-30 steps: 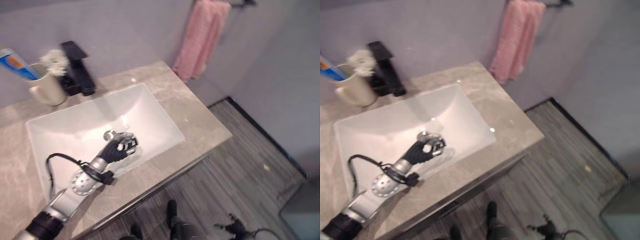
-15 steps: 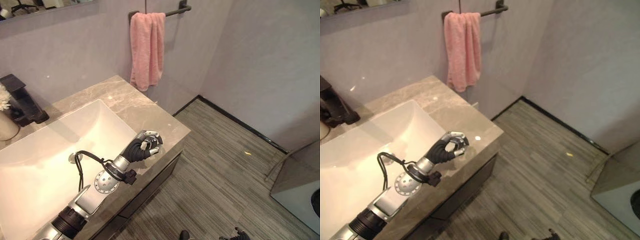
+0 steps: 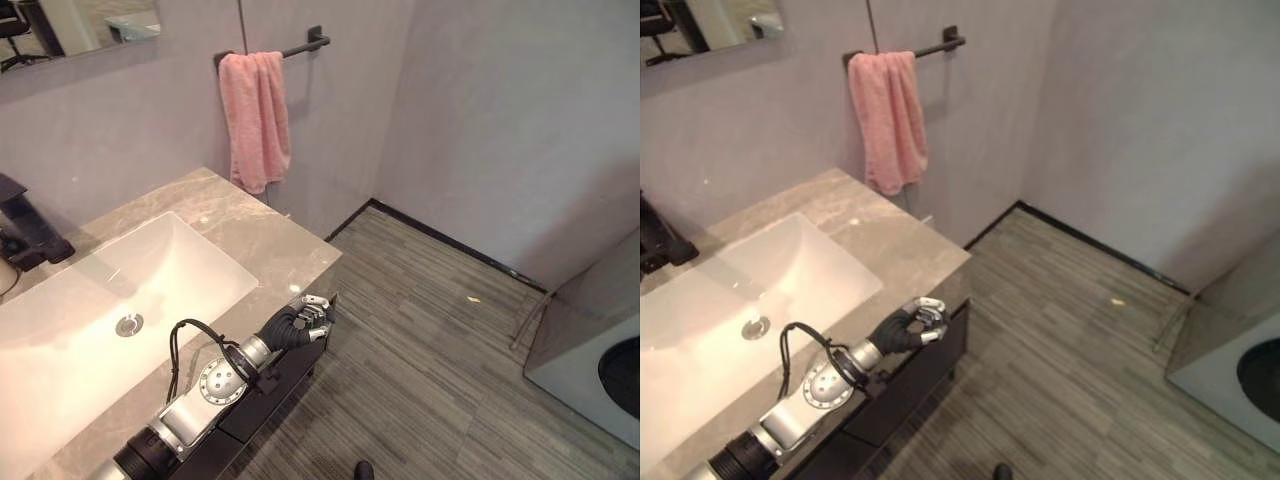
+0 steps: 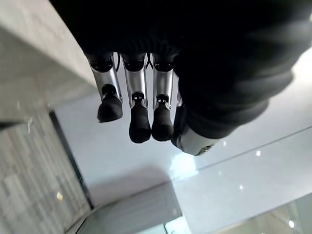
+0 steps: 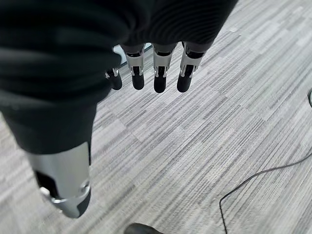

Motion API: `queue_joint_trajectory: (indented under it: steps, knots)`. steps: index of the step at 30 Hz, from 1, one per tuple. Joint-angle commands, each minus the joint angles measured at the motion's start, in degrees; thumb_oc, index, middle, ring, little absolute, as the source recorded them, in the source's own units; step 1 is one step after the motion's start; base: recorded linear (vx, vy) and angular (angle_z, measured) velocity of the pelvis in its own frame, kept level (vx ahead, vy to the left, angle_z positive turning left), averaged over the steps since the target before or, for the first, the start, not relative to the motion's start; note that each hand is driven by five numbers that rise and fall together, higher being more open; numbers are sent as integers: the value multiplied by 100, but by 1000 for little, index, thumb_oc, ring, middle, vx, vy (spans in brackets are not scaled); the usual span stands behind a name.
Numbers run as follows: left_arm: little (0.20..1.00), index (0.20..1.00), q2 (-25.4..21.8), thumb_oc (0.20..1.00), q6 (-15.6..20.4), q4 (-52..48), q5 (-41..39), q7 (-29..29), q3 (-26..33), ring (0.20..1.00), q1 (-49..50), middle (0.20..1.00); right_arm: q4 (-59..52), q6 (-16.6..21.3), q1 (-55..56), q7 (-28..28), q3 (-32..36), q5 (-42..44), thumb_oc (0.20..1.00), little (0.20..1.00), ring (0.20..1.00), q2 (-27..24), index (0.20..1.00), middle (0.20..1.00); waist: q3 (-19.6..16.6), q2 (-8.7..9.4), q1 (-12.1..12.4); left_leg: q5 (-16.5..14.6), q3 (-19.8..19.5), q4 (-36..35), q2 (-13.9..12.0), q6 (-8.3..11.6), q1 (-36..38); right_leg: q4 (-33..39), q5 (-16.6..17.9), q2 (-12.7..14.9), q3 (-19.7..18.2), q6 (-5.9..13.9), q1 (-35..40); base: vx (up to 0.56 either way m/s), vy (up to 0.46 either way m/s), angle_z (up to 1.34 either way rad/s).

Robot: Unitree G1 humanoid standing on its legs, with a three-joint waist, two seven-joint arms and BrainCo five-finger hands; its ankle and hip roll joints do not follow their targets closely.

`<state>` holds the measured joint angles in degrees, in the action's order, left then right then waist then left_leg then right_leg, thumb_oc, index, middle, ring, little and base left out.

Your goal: Put brush and paste in cup on sink, flatten towel.

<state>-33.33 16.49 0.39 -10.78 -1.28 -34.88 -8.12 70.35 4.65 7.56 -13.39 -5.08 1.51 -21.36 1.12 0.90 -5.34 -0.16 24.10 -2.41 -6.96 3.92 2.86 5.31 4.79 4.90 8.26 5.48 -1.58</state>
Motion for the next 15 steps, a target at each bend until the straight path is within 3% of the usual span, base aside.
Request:
queue_joint_trajectory:
  steps: [1, 2, 4, 8, 14, 15]
  knots:
    - [200, 200, -33, 200, 237, 20, 137, 193, 197, 200, -410, 200, -93, 326, -492, -180, -98, 217, 1000, 1000, 1000, -219, 1000, 1000, 182, 221, 97, -6, -1845, 284, 405, -62, -520, -177, -309, -234, -457, 130, 119, -91, -68, -53]
    - [200, 200, -52, 200, 244, 60, 192, 259, 242, 200, -412, 200, -156, 352, -592, -189, -197, 186, 1000, 1000, 1000, -227, 1000, 1000, 249, 249, 205, -67, -2487, 444, 640, -118, -667, -227, -261, -278, -678, 98, 40, -50, -69, -56]
    - [200, 200, -89, 200, 286, 202, 206, 314, 337, 200, -296, 200, -290, 410, -726, -184, -421, 41, 1000, 1000, 1000, -243, 1000, 1000, 287, 248, 325, -209, -3283, 680, 997, -207, -794, -245, -221, -396, -1124, 68, -33, -21, -22, -119]
    - [200, 200, -223, 200, 309, 283, 110, 225, 426, 200, 38, 200, -675, 451, -798, -147, -600, -184, 1000, 1000, 1000, -321, 1000, 1000, 219, 221, 374, -313, -3712, 838, 1226, -296, -776, -275, -192, -502, -1699, 86, -113, 37, 80, -134]
    - [200, 200, -217, 200, 321, 439, 29, 204, 479, 200, 202, 200, -1453, 527, -662, -117, -467, -96, 1000, 1000, 1000, -388, 1000, 1000, 251, 103, 231, -444, -3144, 633, 1108, -425, -550, -376, -139, -518, -2016, 224, -227, 12, 122, -63]
    - [200, 200, -266, 200, 350, 465, 31, 233, 563, 200, 332, 200, -1614, 541, -739, -124, -502, -146, 1000, 1000, 1000, -370, 1000, 1000, 261, 100, 295, -458, -2855, 540, 1063, -476, -475, -431, -48, -529, -2105, 318, -358, -31, 117, -130]
